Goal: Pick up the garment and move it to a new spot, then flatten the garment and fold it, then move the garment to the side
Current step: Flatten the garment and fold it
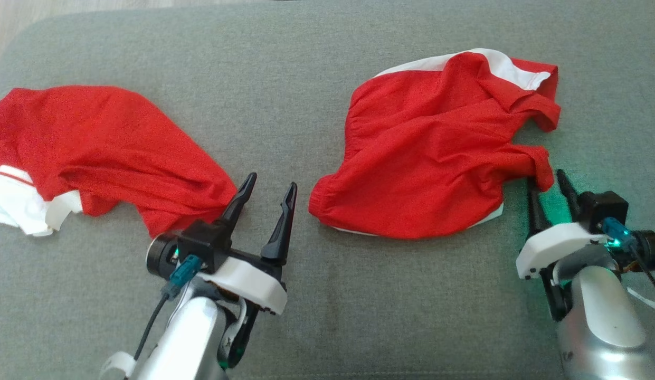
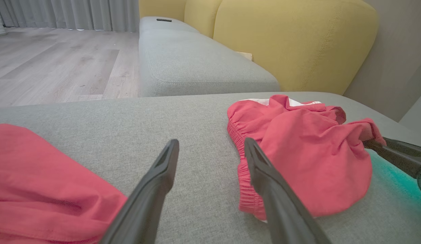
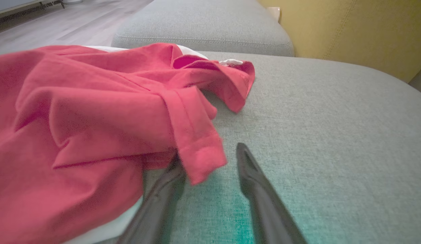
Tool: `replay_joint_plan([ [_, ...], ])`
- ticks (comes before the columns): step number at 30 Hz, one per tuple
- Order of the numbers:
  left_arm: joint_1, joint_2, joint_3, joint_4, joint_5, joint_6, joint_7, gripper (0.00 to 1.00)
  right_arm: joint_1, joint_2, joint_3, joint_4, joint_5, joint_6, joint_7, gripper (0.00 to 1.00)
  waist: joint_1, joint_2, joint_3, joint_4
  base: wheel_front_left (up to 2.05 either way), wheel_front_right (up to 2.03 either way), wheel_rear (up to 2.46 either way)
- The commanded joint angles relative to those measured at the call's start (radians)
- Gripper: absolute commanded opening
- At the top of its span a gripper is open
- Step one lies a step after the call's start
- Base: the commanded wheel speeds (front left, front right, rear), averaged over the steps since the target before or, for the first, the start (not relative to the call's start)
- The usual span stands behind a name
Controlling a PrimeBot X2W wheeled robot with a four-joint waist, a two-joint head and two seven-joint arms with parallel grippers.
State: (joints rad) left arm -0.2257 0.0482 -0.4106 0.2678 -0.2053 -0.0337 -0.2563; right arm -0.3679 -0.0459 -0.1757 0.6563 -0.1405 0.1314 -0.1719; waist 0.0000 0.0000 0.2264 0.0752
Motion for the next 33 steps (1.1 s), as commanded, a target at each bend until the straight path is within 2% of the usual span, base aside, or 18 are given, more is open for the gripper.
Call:
replay_joint_plan([
  [1, -0.024, 0.002, 0.024, -0.032, -0.003, 0.009, -0.006, 1.00, -0.035, -0.004, 0.024, -0.014, -0.010, -0.001, -0.021, 0.00, 0.0000, 0.0000, -0.002, -0.004, 0.00, 0.00, 0.00],
  [8, -0.017, 0.002, 0.032, -0.024, -0.007, 0.012, -0.006, 1.00, -0.025, -0.004, 0.025, -0.032, -0.025, -0.001, -0.041, 0.00, 0.0000, 0.0000, -0.031, -0.038, 0.00, 0.00, 0.00],
  [16, 0.014, 0.002, 0.041, -0.024, -0.018, 0.016, -0.006, 1.00, 0.061, -0.030, 0.061, -0.208, 0.011, -0.001, 0.024, 0.00, 0.0000, 0.0000, -0.083, -0.098, 0.00, 0.00, 0.00],
  [22, 0.034, 0.002, 0.039, -0.026, -0.023, 0.013, -0.006, 1.00, 0.163, -0.074, 0.080, -0.437, 0.047, -0.001, 0.158, 0.00, 0.0000, 0.0000, -0.117, -0.130, 0.00, 0.00, 0.00],
  [27, 0.036, 0.002, 0.017, -0.028, -0.035, 0.015, -0.006, 1.00, 0.240, -0.111, 0.068, -0.637, 0.064, -0.001, 0.327, 0.00, 0.0000, 0.0000, -0.126, -0.119, 0.00, 0.00, 0.00],
  [29, 0.033, 0.002, 0.012, -0.031, -0.038, 0.016, -0.006, 1.00, 0.247, -0.120, 0.070, -0.668, 0.067, -0.001, 0.362, 0.00, 0.0000, 0.0000, -0.124, -0.113, 0.00, 0.00, 0.00],
  [33, 0.020, 0.002, -0.009, -0.039, -0.050, 0.019, -0.006, 1.00, 0.243, -0.150, 0.078, -0.744, 0.079, -0.001, 0.498, 0.00, 0.0000, 0.0000, -0.106, -0.077, 0.00, 0.00, 0.00],
])
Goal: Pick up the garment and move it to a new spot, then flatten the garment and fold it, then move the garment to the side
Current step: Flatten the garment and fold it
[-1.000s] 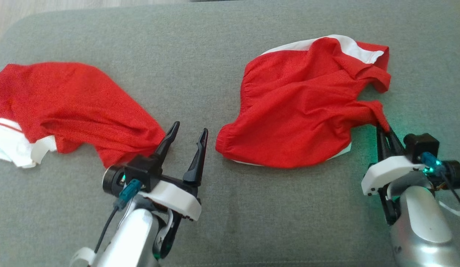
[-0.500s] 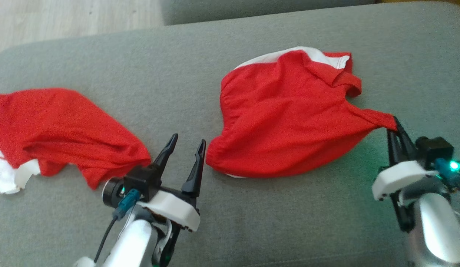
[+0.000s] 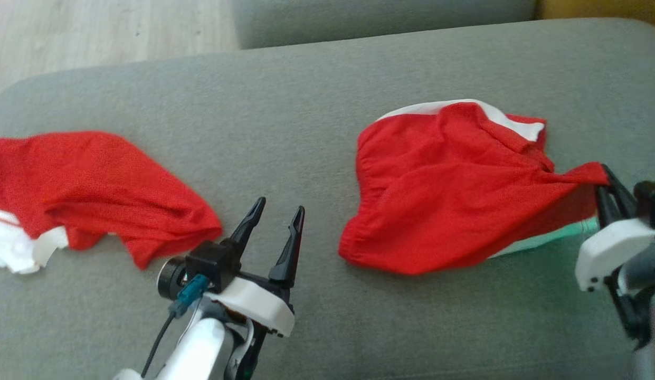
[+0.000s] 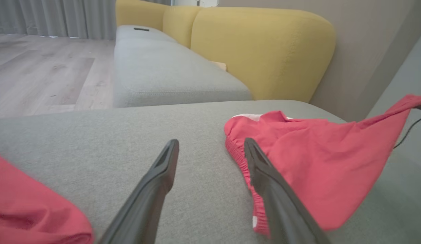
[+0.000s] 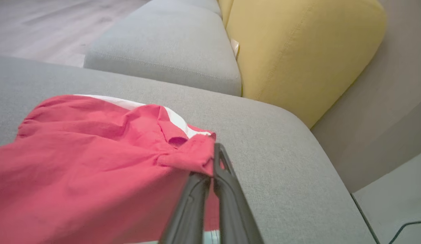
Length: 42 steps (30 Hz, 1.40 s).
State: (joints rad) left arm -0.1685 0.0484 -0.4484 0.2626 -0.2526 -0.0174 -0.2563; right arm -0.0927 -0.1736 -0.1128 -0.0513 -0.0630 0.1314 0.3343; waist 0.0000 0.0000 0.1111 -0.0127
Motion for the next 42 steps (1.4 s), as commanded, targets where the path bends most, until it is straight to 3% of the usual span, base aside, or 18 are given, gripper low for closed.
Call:
replay_joint_plan([
  [1, -0.040, 0.002, 0.024, -0.034, -0.004, 0.003, -0.006, 1.00, -0.043, -0.032, 0.016, -0.038, 0.004, -0.001, 0.015, 0.00, 0.0000, 0.0000, 0.014, 0.021, 0.00, 0.00, 0.00],
  [8, -0.064, 0.002, 0.007, -0.036, -0.017, 0.008, -0.006, 1.00, -0.159, -0.097, 0.015, 0.087, 0.021, -0.001, 0.129, 0.00, 0.0000, 0.0000, 0.057, 0.086, 0.00, 0.00, 0.00],
  [19, -0.109, 0.002, -0.014, -0.044, -0.024, 0.005, -0.006, 1.00, -0.409, -0.144, 0.011, 0.503, 0.023, -0.001, 0.183, 0.00, 0.0000, 0.0000, 0.122, 0.146, 0.00, 0.00, 0.00],
  [20, -0.112, 0.002, -0.016, -0.044, -0.025, 0.005, -0.006, 1.00, -0.428, -0.146, 0.011, 0.540, 0.024, -0.001, 0.180, 0.21, 0.0000, 0.0000, 0.125, 0.151, 0.00, 0.00, 0.00],
  [21, -0.115, 0.002, -0.018, -0.044, -0.026, 0.006, -0.006, 1.00, -0.445, -0.150, 0.007, 0.576, 0.020, -0.001, 0.174, 1.00, 0.0000, 0.0000, 0.127, 0.154, 0.00, 0.00, 0.00],
  [25, -0.120, 0.002, -0.019, -0.044, -0.029, 0.011, -0.006, 1.00, -0.500, -0.162, -0.017, 0.669, -0.023, -0.001, 0.094, 1.00, 0.0000, 0.0000, 0.127, 0.160, 0.00, 0.00, 0.00],
  [30, -0.106, 0.002, -0.005, -0.045, -0.024, 0.018, -0.006, 1.00, -0.509, -0.119, -0.042, 0.708, -0.026, -0.001, -0.033, 1.00, 0.0000, 0.0000, 0.101, 0.133, 0.00, 0.00, 0.00],
  [37, -0.079, 0.002, 0.024, -0.065, -0.014, 0.011, -0.006, 1.00, -0.413, -0.010, -0.053, 0.571, 0.128, -0.001, -0.258, 1.00, 0.0000, 0.0000, 0.056, 0.070, 0.00, 0.00, 0.00],
  [42, -0.057, 0.002, 0.039, -0.081, -0.014, 0.004, -0.006, 1.00, -0.303, 0.041, -0.046, 0.435, 0.246, -0.001, -0.336, 1.00, 0.0000, 0.0000, 0.032, 0.032, 0.00, 0.00, 0.00],
])
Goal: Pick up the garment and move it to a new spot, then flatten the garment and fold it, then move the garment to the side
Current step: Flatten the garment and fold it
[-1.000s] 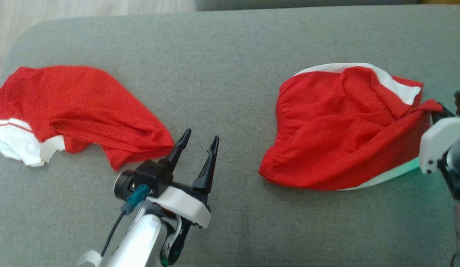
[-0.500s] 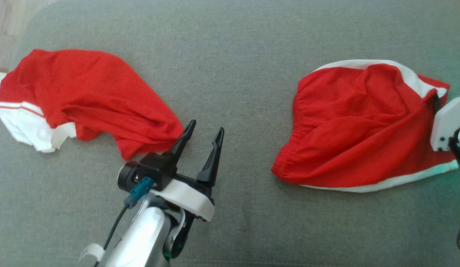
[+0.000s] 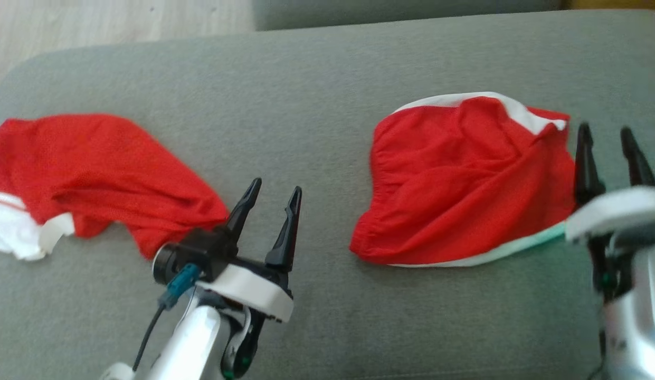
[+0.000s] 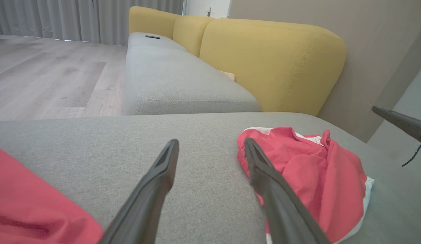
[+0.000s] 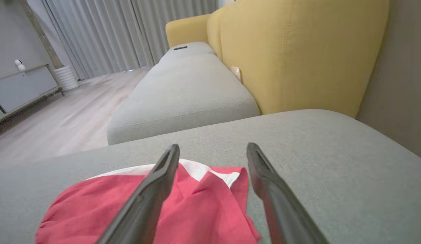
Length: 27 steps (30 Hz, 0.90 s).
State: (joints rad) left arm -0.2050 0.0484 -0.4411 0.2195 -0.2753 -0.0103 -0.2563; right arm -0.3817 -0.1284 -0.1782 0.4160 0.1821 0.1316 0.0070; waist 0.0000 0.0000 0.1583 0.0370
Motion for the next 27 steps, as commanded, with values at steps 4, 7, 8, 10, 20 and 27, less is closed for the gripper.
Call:
replay_joint_plan([
  [4, 0.001, 0.002, 0.043, -0.051, -0.001, -0.016, -0.006, 1.00, 0.112, 0.021, 0.057, -0.165, 0.028, -0.001, -0.081, 1.00, 0.0000, 0.0000, -0.023, -0.046, 0.00, 0.00, 0.00],
  [7, 0.018, 0.002, 0.036, -0.044, -0.002, -0.043, -0.006, 1.00, 0.216, 0.053, 0.055, -0.248, 0.055, -0.001, -0.141, 1.00, 0.0000, 0.0000, -0.027, -0.060, 0.00, 0.00, 0.00],
  [8, 0.022, 0.002, 0.033, -0.038, -0.001, -0.050, -0.006, 1.00, 0.238, 0.060, 0.053, -0.259, 0.059, -0.001, -0.150, 1.00, 0.0000, 0.0000, -0.028, -0.062, 0.00, 0.00, 0.00],
  [10, 0.032, 0.002, 0.027, -0.020, 0.002, -0.060, -0.006, 1.00, 0.274, 0.069, 0.043, -0.266, 0.064, -0.001, -0.155, 1.00, 0.0000, 0.0000, -0.031, -0.067, 0.00, 0.00, 0.00],
  [20, 0.026, 0.002, -0.025, 0.082, 0.018, -0.109, -0.006, 1.00, 0.273, 0.078, 0.060, -0.269, 0.066, -0.001, -0.156, 1.00, 0.0000, 0.0000, -0.008, -0.098, 0.00, 0.00, 0.00],
  [27, -0.052, 0.020, -0.148, 0.231, 0.038, -0.120, -0.006, 1.00, 0.251, 0.078, 0.064, -0.287, 0.064, -0.001, -0.149, 1.00, 0.0000, 0.0000, 0.028, -0.131, 0.00, 0.00, 0.00],
])
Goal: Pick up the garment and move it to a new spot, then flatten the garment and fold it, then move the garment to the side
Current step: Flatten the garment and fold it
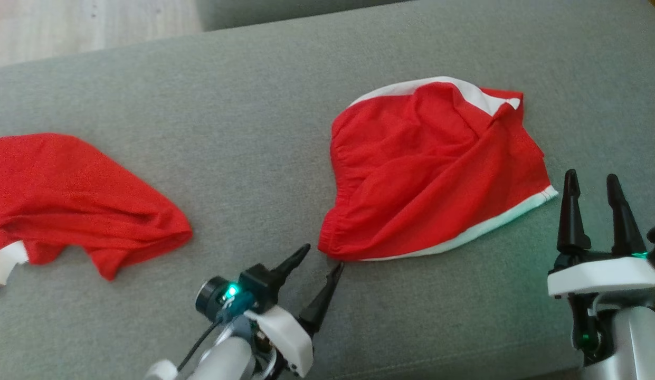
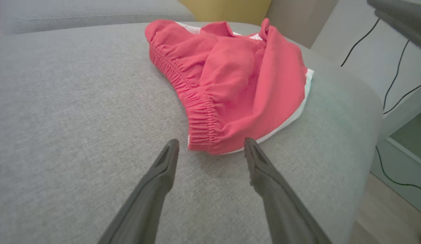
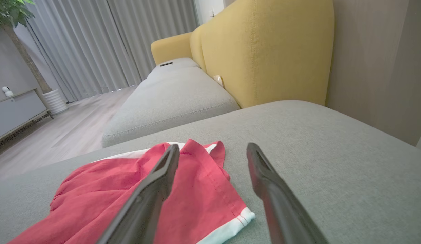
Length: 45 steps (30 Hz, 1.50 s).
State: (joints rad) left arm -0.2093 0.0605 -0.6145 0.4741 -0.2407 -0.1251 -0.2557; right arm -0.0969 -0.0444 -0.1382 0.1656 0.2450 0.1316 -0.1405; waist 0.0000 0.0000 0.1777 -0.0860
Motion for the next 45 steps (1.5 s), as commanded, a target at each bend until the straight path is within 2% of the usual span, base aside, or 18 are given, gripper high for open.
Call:
replay_joint_plan([
  [1, -0.061, 0.010, 0.014, -0.001, 0.008, -0.005, -0.006, 1.00, -0.035, -0.006, 0.025, -0.038, 0.002, -0.001, -0.001, 1.00, 0.0000, 0.0000, 0.015, -0.013, 0.00, 0.00, 0.00],
  [7, -0.127, 0.006, -0.019, 0.082, 0.013, -0.005, -0.006, 1.00, -0.040, -0.006, 0.028, -0.044, 0.003, -0.001, 0.002, 1.00, 0.0000, 0.0000, 0.040, -0.033, 0.00, 0.00, 0.00],
  [15, -0.159, 0.001, -0.033, 0.081, 0.005, -0.005, -0.006, 1.00, -0.048, -0.006, 0.018, -0.043, 0.007, -0.001, -0.001, 1.00, 0.0000, 0.0000, 0.057, -0.039, 0.00, 0.00, 0.00],
  [16, -0.161, 0.001, -0.035, 0.080, 0.002, -0.005, -0.006, 0.53, -0.048, -0.006, 0.016, -0.041, 0.007, -0.001, -0.002, 1.00, 0.0000, 0.0000, 0.058, -0.038, 0.00, 0.00, 0.00],
  [17, -0.163, 0.001, -0.036, 0.079, -0.002, -0.005, -0.006, 0.21, -0.048, -0.006, 0.013, -0.037, 0.007, -0.001, 0.000, 1.00, 0.0000, 0.0000, 0.057, -0.037, 0.00, 0.00, 0.00],
  [18, -0.163, 0.002, -0.039, 0.078, -0.005, -0.005, -0.006, 0.00, -0.048, -0.006, 0.008, -0.029, 0.005, -0.001, 0.003, 1.00, 0.0000, 0.0000, 0.056, -0.035, 0.00, 0.00, 0.00],
  [23, -0.154, 0.008, -0.005, 0.033, -0.010, -0.005, -0.006, 0.00, -0.055, -0.006, -0.016, 0.026, -0.013, -0.001, 0.033, 1.00, 0.0000, 0.0000, 0.046, -0.017, 0.00, 0.00, 0.00],
  [28, -0.132, 0.007, 0.019, -0.020, 0.003, -0.005, -0.006, 0.00, -0.081, -0.006, -0.057, 0.135, -0.030, -0.001, 0.082, 1.00, 0.0000, 0.0000, 0.039, 0.011, 0.00, 0.00, 0.00],
  [34, -0.123, 0.005, 0.013, -0.057, 0.019, -0.005, -0.006, 0.00, -0.159, -0.006, -0.075, 0.296, -0.017, -0.001, 0.106, 1.00, 0.0000, 0.0000, 0.043, 0.034, 0.00, 0.00, 0.00],
  [45, -0.135, 0.004, -0.001, -0.070, 0.028, -0.006, -0.006, 0.00, -0.261, -0.006, -0.082, 0.532, -0.066, -0.001, 0.125, 1.00, 0.0000, 0.0000, 0.056, 0.051, 0.00, 0.00, 0.00],
])
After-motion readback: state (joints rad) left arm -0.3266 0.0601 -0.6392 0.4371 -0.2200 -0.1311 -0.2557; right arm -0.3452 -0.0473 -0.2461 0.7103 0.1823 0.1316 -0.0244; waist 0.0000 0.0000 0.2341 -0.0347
